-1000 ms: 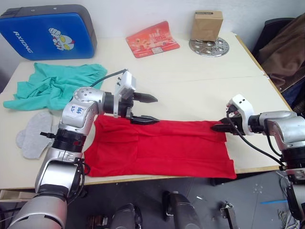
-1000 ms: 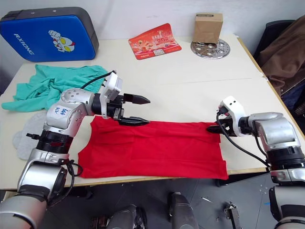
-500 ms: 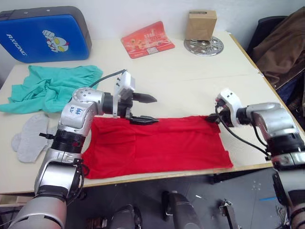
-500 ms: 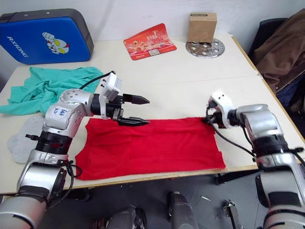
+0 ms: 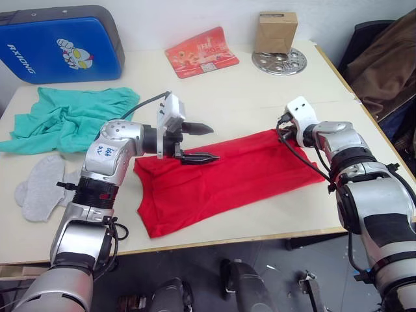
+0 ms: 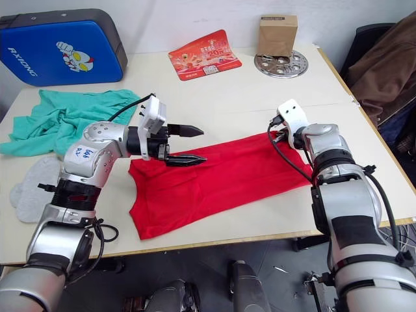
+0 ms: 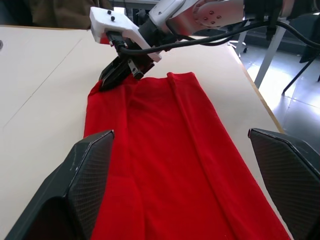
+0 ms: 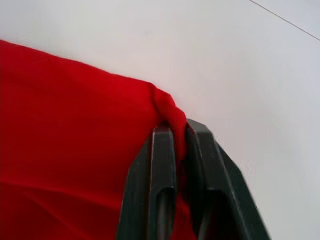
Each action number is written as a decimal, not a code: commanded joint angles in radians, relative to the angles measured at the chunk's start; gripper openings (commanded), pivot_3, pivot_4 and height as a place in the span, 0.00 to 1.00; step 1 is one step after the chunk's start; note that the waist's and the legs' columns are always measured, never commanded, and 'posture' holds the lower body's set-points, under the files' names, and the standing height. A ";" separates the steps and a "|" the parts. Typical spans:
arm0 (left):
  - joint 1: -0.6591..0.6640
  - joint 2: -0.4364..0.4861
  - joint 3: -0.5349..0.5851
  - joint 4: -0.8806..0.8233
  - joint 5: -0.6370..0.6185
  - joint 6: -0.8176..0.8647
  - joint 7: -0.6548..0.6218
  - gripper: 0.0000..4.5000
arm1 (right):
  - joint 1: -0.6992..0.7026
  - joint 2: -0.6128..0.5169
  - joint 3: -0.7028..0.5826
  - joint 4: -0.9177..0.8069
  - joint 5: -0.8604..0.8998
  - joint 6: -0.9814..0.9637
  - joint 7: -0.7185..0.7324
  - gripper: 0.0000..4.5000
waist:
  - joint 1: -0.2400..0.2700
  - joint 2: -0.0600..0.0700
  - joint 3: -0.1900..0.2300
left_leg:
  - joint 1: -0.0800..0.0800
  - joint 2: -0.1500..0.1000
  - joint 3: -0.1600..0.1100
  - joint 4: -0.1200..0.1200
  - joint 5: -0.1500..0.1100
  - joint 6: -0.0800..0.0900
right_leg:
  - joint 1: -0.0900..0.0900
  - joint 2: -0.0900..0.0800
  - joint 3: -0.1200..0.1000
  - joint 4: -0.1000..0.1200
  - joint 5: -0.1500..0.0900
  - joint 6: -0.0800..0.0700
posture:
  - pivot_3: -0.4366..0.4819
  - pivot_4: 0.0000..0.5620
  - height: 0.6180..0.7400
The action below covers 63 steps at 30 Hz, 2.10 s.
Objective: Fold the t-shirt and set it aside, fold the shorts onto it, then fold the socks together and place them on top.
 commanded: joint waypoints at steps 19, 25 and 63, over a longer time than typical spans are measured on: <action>-0.391 -0.052 -0.049 1.017 0.373 -0.503 -0.029 1.00 | 1.047 0.009 -0.805 -2.028 0.463 1.398 -0.005 0.99 | 0.035 -0.008 -0.004 | -0.011 -0.003 -0.012 0.007 0.000 0.000 | -0.001 -0.001 -0.011 -0.007 0.002 0.000 | 0.48 0.27 1.00; -0.399 -0.071 -0.037 1.067 0.441 -0.516 0.077 1.00 | 1.027 0.238 -0.851 -2.031 0.464 1.402 -0.141 0.99 | 0.036 -0.008 -0.005 | -0.011 -0.004 -0.012 0.006 0.000 0.000 | -0.002 0.008 -0.010 -0.007 0.002 -0.001 | 0.48 0.27 1.00; -0.163 -0.024 0.079 0.883 0.400 -0.374 -0.075 0.00 | 0.698 0.186 -0.603 -1.349 0.431 1.037 -0.298 0.01 | 0.005 -0.011 -0.007 | 0.003 -0.001 -0.001 0.000 0.000 -0.001 | 0.002 0.009 0.001 -0.005 0.001 -0.002 | 0.48 0.27 1.00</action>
